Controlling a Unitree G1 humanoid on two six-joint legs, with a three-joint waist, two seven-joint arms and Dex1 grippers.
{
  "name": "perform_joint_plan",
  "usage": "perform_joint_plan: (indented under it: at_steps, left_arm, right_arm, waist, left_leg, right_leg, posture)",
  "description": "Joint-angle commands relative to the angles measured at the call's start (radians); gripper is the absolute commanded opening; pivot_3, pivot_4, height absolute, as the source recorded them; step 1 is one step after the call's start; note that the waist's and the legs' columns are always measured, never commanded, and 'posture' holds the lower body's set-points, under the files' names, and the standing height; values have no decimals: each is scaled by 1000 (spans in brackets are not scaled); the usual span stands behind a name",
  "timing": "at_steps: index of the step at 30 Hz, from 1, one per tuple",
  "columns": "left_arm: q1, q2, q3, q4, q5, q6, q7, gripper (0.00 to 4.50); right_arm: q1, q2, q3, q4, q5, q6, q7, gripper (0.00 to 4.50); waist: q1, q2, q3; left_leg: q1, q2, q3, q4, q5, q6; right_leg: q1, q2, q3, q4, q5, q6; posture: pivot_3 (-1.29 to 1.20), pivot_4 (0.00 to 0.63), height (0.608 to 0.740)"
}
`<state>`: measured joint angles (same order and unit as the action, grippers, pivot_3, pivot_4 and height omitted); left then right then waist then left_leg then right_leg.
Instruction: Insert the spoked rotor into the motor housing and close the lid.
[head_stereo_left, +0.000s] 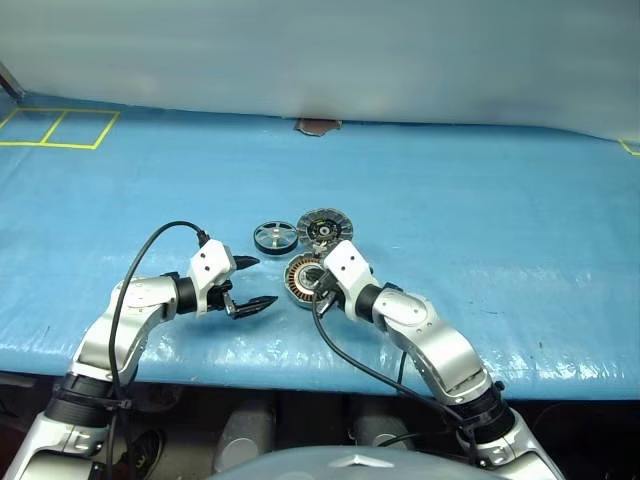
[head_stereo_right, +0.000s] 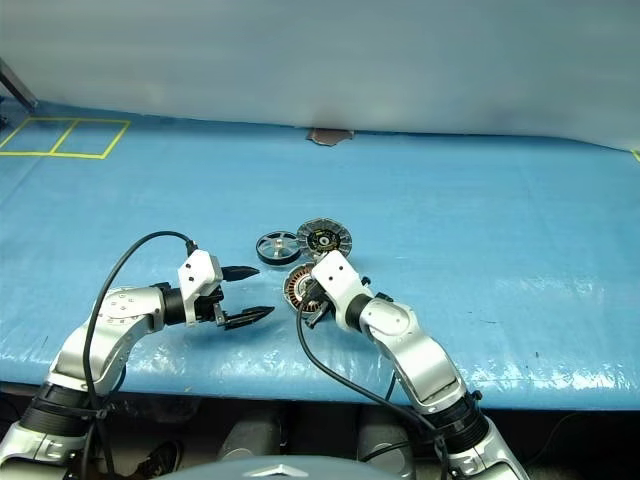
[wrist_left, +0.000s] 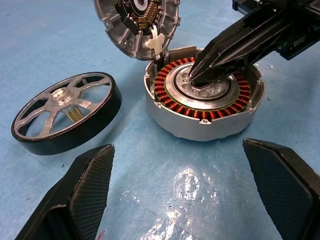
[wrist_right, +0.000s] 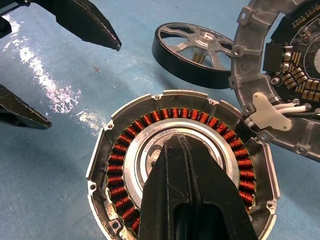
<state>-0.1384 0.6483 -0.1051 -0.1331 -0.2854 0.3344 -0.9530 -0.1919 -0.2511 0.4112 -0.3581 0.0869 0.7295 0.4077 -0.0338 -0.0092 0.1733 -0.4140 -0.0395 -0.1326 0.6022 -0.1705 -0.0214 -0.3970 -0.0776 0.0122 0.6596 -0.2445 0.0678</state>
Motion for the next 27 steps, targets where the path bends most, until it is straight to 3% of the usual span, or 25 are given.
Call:
perform_joint_plan:
  at_steps: [1,27]
  left_arm:
    - [-4,-2,20,-13,-3,-20,5,4500]
    - [-5,-4,26,-16,-8,-18,19,4500]
  right_arm:
    - [22,-4,23,66,-15,32,-2,26]
    - [64,12,-6,180,-20,78,-33,26]
  waist:
    - [-1,0,0]
    - [0,-1,-17]
  left_leg:
    - [0,0,0,0,0,0]
    - [3,7,-1,0,0,-1]
  right_leg:
    - [0,0,0,0,0,0]
    - [1,0,0,0,-1,-1]
  posture:
    - [0,150,740]
    - [0,150,740]
